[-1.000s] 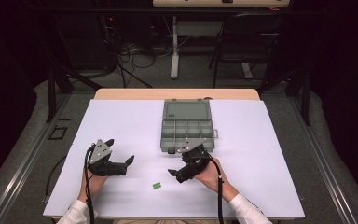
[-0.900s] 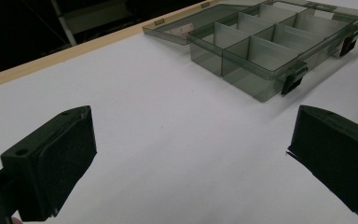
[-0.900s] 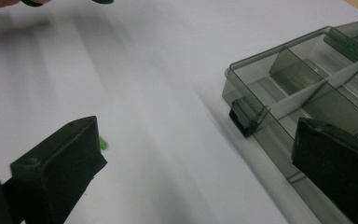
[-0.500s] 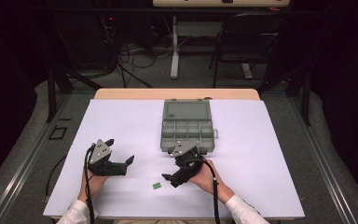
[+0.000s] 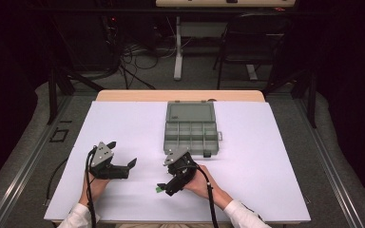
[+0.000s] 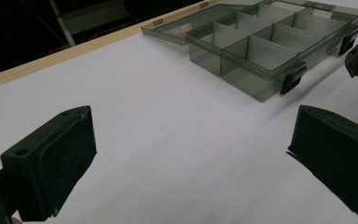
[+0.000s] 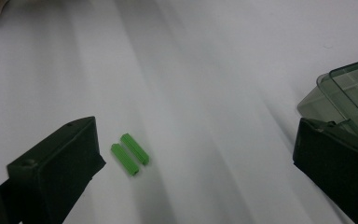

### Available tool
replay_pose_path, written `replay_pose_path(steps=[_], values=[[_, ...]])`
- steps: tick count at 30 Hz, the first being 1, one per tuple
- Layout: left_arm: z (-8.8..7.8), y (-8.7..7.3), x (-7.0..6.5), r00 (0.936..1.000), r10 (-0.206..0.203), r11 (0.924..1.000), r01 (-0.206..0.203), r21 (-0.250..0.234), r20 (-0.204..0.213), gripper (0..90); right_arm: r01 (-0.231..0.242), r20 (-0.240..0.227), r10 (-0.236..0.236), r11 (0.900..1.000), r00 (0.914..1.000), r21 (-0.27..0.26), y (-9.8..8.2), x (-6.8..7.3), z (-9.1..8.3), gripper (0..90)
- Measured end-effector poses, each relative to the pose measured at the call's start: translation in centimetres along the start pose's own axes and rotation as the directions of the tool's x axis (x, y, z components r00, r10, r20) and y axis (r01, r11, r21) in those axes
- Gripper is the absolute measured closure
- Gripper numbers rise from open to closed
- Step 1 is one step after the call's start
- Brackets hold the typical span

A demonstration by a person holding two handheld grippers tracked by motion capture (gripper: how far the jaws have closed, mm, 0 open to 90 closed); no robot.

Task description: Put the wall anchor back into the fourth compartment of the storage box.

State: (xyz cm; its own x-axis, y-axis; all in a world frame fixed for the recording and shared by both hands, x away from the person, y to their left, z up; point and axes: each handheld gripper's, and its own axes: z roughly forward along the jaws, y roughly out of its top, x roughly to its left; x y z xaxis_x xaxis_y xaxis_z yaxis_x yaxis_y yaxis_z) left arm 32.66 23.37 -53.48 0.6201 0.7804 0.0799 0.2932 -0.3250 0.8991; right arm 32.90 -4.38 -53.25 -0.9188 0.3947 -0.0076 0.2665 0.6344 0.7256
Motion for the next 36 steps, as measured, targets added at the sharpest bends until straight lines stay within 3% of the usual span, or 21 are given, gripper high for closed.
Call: replay_pose_path(steps=[5,8,22,36], values=[[0.0,0.0,0.0,1.0000,0.001,1.0000,-0.001,0.000,-0.001,0.0,0.008,-0.015,-0.008,1.000,0.9999,0.011,0.1,0.1,0.6,2.1],[0.0,0.0,0.1,1.0000,-0.002,1.0000,0.002,0.001,0.002,0.0,0.008,-0.060,-0.007,1.000,0.9982,0.018,0.0,0.1,1.2,11.8],[0.0,0.1,0.0,1.0000,-0.003,1.0000,0.003,-0.003,0.003,0.0,0.063,-0.101,-0.058,0.997,0.9932,0.045,-0.1,0.8,2.3,47.7],[0.0,0.1,0.0,1.0000,-0.003,1.0000,0.003,-0.004,0.003,0.0,0.104,-0.156,-0.092,0.993,0.9834,0.064,-0.2,1.5,2.7,67.5]])
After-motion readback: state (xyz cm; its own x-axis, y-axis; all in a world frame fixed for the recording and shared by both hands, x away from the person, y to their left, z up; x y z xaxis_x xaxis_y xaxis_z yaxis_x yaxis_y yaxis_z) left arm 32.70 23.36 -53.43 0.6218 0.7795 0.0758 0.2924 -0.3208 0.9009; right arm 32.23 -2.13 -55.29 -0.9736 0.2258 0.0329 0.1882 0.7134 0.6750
